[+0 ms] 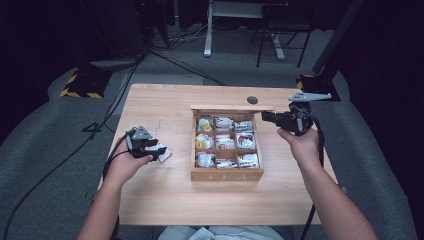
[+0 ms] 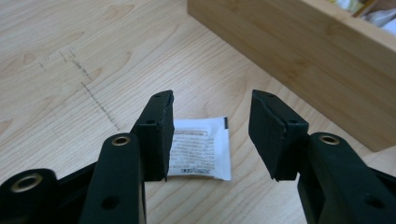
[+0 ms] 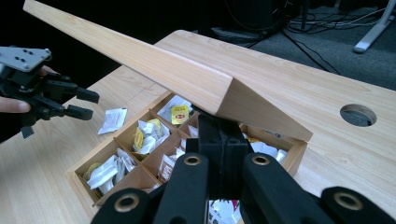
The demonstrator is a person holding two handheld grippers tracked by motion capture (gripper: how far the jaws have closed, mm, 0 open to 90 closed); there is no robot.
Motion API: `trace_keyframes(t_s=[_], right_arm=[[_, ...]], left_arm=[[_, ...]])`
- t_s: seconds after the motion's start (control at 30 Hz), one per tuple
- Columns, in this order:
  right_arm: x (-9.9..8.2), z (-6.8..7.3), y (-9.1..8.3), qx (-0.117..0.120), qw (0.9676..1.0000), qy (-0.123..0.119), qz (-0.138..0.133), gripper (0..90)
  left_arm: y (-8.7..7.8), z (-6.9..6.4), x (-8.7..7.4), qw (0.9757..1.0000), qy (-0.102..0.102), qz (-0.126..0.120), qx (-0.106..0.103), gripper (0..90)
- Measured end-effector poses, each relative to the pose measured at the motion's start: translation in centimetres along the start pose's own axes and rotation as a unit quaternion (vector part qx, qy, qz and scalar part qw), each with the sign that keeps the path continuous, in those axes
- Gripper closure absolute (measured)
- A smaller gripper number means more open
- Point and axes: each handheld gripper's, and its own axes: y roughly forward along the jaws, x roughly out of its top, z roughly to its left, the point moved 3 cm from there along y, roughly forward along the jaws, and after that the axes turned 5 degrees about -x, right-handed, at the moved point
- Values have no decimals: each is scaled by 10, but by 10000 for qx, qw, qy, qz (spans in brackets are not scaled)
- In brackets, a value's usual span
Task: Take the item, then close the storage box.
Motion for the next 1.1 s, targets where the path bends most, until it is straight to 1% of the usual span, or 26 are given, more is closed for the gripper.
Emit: trace_keyframes(t_s=[0.03, 0.1, 0.13, 0.17, 0.23, 0.27, 0.3, 0.5, 0.53, 0.6, 0.67, 0.73, 0.87, 0.9, 0.93, 1.0, 1.07, 1.1], right_arm=[[0, 0, 0, 0, 10000, 0, 0, 899], [0, 0, 0, -8, 10000, -3, 6, 899], [0, 0, 0, 9, 10000, -2, 6, 899], [0, 0, 0, 9, 10000, -2, 6, 899], [-1, 0, 0, 18, 10000, 0, 12, 899], [-2, 1, 0, 22, 10000, -21, 23, 899], [-2, 1, 0, 22, 10000, -21, 23, 899], [-3, 1, -1, 35, 10000, -19, 57, 898], [-4, 1, -1, 38, 10000, -30, 78, 898], [-4, 1, -2, 46, 10000, -31, 81, 898], [-4, 1, -2, 56, 9999, -38, 108, 898], [-5, 2, -3, 62, 9999, -37, 106, 898], [-7, 3, -5, 76, 9999, -23, 129, 898], [-8, 4, -6, 78, 9998, -37, 159, 898], [-8, 4, -6, 78, 9998, -37, 159, 898], [-9, 4, -7, 87, 9998, -55, 184, 898], [-10, 5, -8, 79, 9997, -66, 220, 898], [-10, 6, -9, 96, 9997, -71, 226, 898]], left_arm=[[0, 0, 0, 10000, 0, 0, 0, 500], [-3, -6, 2, 9999, 39, -86, -45, 498], [-7, -11, 3, 9998, 95, -151, -83, 488], [-7, -11, 3, 9998, 95, -151, -83, 483], [-11, -18, 4, 9995, 127, -265, -107, 472], [-15, -23, 4, 9992, 176, -345, -110, 456], [-15, -23, 4, 9992, 176, -345, -110, 454], [-23, -43, 1, 9974, 333, -591, -241, 430], [-24, -46, 0, 9971, 356, -614, -289, 421], [-24, -52, -2, 9968, 395, -604, -350, 419], [-24, -56, -5, 9964, 473, -596, -363, 417], [-24, -60, -9, 9962, 492, -594, -403, 414], [-22, -67, -18, 9955, 419, -668, -517, 410], [-20, -72, -23, 9952, 408, -684, -562, 408], [-20, -72, -23, 9952, 408, -684, -562, 408], [-18, -75, -28, 9950, 441, -671, -591, 408], [-14, -78, -35, 9951, 427, -623, -638, 408], [-12, -79, -38, 9954, 410, -595, -629, 408]])
